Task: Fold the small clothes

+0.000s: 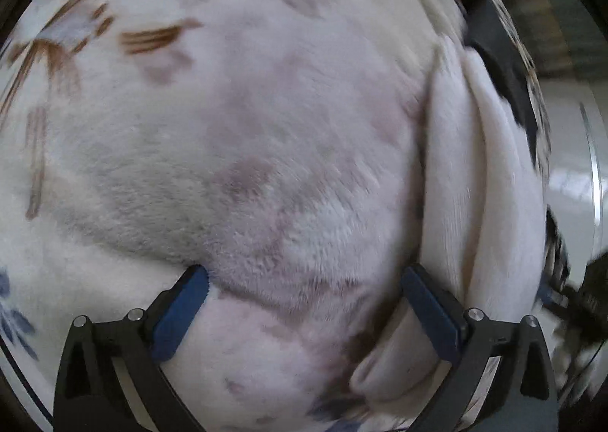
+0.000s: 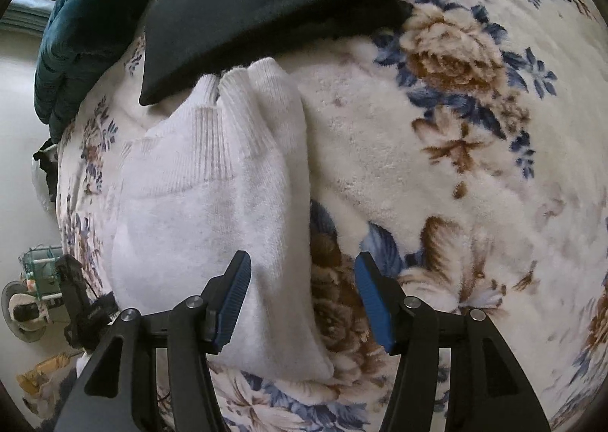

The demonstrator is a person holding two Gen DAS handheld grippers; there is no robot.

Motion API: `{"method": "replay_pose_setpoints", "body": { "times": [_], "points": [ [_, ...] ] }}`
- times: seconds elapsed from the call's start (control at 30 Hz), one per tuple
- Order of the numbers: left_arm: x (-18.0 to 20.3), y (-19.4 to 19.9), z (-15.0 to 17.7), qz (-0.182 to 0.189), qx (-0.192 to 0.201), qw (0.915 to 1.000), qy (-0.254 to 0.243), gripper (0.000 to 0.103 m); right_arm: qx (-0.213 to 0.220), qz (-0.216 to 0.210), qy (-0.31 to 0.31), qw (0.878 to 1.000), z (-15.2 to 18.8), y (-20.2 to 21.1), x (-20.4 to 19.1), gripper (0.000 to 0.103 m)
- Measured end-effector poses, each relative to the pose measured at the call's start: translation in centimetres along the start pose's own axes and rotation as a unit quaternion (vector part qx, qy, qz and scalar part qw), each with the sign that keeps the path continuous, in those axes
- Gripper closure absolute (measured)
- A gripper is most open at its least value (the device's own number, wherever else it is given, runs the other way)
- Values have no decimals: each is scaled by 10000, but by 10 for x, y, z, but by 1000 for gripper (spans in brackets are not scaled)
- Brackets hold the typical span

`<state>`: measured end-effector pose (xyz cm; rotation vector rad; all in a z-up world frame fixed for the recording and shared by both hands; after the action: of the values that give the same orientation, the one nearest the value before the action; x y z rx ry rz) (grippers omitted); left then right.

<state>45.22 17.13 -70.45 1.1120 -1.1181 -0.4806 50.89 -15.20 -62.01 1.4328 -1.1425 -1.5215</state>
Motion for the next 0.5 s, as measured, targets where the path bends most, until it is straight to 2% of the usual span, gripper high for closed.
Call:
{"method": "replay_pose_setpoints", "body": {
  "times": [0.1, 0.13, 0.17, 0.2, 0.27, 0.3, 0.37, 0.4, 0.43, 0.47, 0.5],
  "points": [
    [-7, 3, -10, 46, -202, 9985, 509, 0, 46, -52, -114, 9999, -3, -5, -1, 39],
    [-7, 12, -15, 92, -147, 9981, 599, 3, 62, -110, -187, 9997, -6, -5, -1, 39],
    [0, 26, -22, 245, 95, 9982, 547, 5, 103, -154, -224, 9996, -8, -3, -2, 39],
    [11, 41, -28, 355, 394, 9979, 377, 7, 153, -190, -247, 9994, -10, -1, -2, 39],
    [47, 66, -46, 307, 827, 9958, -234, 7, 270, -295, -255, 9989, -20, 4, -5, 39],
    [63, 68, -54, 327, 859, 9945, -496, 7, 290, -345, -251, 9987, -25, 5, -6, 39],
    [95, 59, -72, 256, 893, 9901, -1051, 17, 341, -426, -259, 9982, -40, 2, -11, 39],
    [109, 46, -78, 138, 828, 9874, -1338, 31, 405, -475, -261, 9977, -49, 0, -13, 39],
    [123, 27, -86, 2, 677, 9841, -1644, 54, 473, -493, -257, 9973, -57, -1, -17, 39],
    [133, 9, -90, -201, 459, 9808, -1887, 68, 532, -516, -183, 9971, -68, -5, -24, 39],
    [140, -10, -87, -392, 243, 9768, -2091, 93, 520, -486, -108, 9974, -76, -9, -29, 39]
  ]
}}
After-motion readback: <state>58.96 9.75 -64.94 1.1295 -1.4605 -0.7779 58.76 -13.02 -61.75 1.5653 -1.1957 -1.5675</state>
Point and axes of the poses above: each gripper's, at about its wrist camera, not at the fingertips, and y roughly against the way its jaws point, x to its right, z to its underside, the point moved 5 cm from there along -y, roughly the way its jaws point, and after that the axes turned 1 degree about x, right-handed, at the moved point
